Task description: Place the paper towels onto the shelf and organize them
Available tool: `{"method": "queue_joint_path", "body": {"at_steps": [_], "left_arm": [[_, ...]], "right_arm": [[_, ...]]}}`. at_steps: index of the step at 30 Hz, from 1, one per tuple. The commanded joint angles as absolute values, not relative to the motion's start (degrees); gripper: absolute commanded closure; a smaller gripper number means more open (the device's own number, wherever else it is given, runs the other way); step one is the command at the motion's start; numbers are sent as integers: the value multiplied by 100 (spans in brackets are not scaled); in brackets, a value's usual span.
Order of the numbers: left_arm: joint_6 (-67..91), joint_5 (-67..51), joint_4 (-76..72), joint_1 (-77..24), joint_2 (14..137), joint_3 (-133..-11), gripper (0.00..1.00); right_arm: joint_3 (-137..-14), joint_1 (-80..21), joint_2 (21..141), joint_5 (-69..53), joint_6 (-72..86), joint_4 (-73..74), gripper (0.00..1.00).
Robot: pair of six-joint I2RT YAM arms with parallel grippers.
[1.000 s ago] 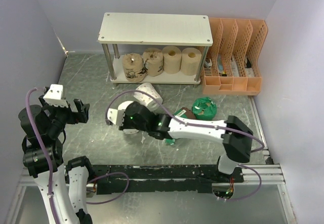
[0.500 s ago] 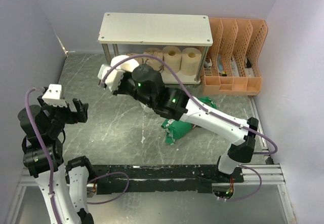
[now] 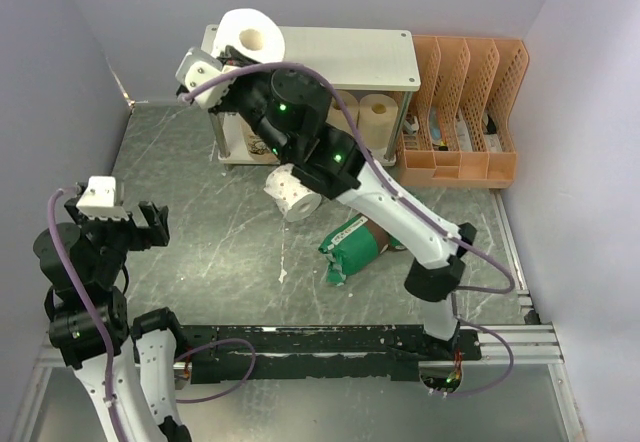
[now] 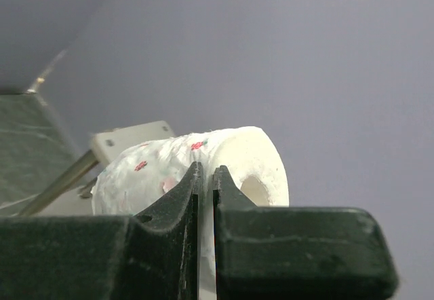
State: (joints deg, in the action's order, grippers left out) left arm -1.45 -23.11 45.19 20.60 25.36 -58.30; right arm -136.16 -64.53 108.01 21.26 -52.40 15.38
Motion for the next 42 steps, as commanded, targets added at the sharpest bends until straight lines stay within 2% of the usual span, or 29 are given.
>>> {"method": "queue_joint_path", "body": {"at_steps": [1,8,14,27,29,32,33,37,39,42], "left_arm": [[-2,-1840,4341,2137,2238,-5814,2],[13,-1776,4334,2145,1950,-5810,2],[-18,-1890,4324,2148,1952,-5805,2],[-9,-1854,4319,2200,1906,-5801,2],[-1,-1842,4315,2207,1889,-5801,1],[0,-1816,4318,2209,1874,-5803,2],[4,-1807,4317,2206,1872,-5801,2],[0,-1833,4326,2217,1887,-5808,2],[-8,-1861,4335,2218,1879,-5810,2],[-9,-1857,4324,2216,1859,-5810,2]], "right_arm": [[-14304,-6057,11599,2075,-6050,836,100],[-14677,-5208,12513,1362,-5292,-155,100],[-15223,-4915,13211,1071,-4823,-800,100],[-15012,-4672,13584,999,-4394,-1538,100],[-15025,-4667,13708,1014,-4346,-1660,89],[-14960,-4671,13803,990,-4175,-1928,50],[-14944,-4671,13827,969,-4096,-2043,41],[-15020,-4674,13926,869,-3825,-2567,17],[-15079,-4687,13885,824,-3565,-2724,1],[-14784,-4836,13497,976,-3461,-2996,0]]}}
